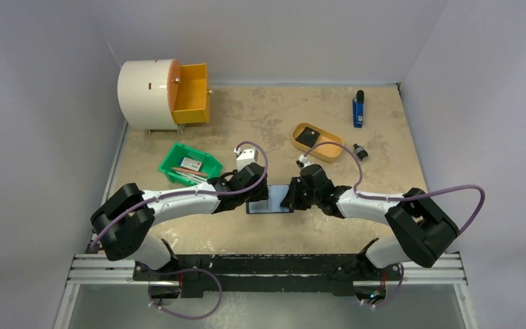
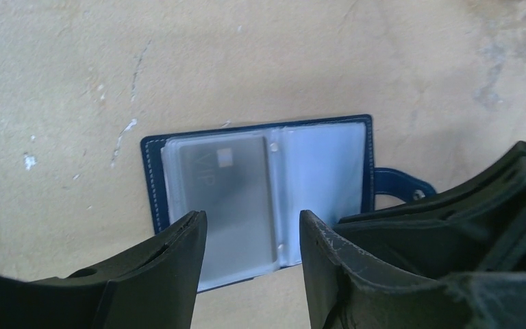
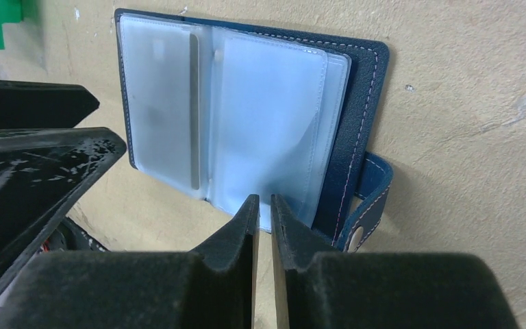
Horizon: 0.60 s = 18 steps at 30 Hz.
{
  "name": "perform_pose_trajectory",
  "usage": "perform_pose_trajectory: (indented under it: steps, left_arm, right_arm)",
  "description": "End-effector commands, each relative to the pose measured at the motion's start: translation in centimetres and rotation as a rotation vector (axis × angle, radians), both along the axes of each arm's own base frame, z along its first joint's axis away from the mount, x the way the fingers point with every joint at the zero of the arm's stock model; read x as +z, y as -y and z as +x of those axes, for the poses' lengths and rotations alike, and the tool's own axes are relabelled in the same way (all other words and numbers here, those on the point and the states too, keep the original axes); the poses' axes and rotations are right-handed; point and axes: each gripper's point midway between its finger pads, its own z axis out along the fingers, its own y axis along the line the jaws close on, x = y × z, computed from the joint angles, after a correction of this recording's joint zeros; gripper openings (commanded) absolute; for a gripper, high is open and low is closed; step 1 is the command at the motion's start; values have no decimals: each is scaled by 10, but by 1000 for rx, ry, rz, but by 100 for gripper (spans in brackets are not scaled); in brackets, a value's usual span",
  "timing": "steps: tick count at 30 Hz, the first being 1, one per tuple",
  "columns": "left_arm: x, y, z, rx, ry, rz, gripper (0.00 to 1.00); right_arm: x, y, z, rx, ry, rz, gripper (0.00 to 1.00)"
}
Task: Put the credit cards into the card holder
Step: Open the card holder at the center of the board.
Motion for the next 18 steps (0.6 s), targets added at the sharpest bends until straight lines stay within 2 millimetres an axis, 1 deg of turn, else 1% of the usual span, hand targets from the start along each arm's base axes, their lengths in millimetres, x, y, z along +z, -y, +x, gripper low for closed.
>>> perform_pose_trajectory:
  steps: [1,9,18]
  left_arm:
    - [-7,-12,-2,37,-9,45,52]
    - [-21,-8,-6,18,-48,63,52]
    - [-24,1,-5,-15,-56,48,52]
  right_arm:
    - [-26,20,-9,-33,-44,-93,14]
    - [-24,20,-6,-39,-35,-96,14]
    - [-25,20,-7,-40,-38,-94,14]
